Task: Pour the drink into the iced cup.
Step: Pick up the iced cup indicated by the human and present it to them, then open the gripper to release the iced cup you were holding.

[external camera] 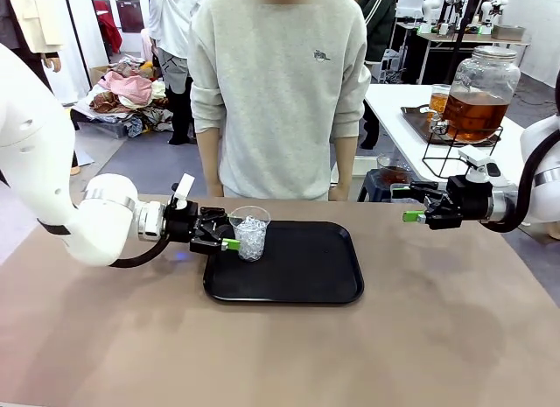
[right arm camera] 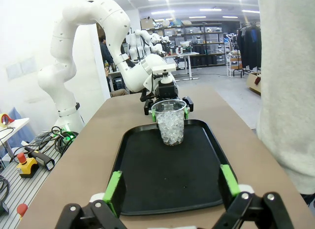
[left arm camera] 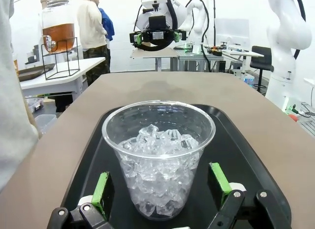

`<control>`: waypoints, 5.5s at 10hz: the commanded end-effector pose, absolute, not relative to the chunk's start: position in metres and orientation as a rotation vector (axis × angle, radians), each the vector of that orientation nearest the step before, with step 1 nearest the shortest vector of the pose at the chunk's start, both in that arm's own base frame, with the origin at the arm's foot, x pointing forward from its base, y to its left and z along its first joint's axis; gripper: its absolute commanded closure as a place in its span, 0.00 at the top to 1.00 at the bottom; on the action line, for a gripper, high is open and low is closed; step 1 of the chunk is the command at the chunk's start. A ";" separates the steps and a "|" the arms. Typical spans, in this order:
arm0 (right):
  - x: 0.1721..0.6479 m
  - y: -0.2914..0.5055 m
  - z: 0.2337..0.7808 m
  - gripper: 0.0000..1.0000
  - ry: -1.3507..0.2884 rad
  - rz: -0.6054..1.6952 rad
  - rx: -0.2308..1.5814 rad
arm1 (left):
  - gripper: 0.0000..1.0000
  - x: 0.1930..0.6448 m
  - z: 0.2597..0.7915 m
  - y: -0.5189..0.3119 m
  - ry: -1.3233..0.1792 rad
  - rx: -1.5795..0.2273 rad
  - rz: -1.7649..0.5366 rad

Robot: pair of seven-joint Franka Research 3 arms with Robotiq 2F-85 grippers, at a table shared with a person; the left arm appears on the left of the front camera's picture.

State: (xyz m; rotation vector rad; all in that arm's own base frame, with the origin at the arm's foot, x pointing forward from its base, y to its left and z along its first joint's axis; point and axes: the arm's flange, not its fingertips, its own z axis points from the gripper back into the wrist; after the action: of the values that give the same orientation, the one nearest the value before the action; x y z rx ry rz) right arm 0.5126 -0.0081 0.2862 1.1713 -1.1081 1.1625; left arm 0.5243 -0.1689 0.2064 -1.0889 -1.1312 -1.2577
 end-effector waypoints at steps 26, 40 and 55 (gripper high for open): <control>0.514 -0.008 0.289 1.00 -1.107 1.166 1.161 | 0.62 0.524 0.224 -0.213 -1.235 -1.145 -1.187; 0.514 -0.008 0.289 1.00 -1.107 1.166 1.161 | 0.62 0.561 0.337 -0.239 -1.265 -1.086 -1.190; 0.514 -0.008 0.289 1.00 -1.107 1.166 1.161 | 0.62 0.561 0.337 -0.239 -1.265 -1.086 -1.190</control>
State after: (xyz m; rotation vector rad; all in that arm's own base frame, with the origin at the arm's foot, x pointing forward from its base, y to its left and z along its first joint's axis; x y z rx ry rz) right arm 0.5126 -0.0081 0.2862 1.1713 -1.1081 1.1625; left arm 0.5617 -0.2371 0.3350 -1.0871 -1.2445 -1.1901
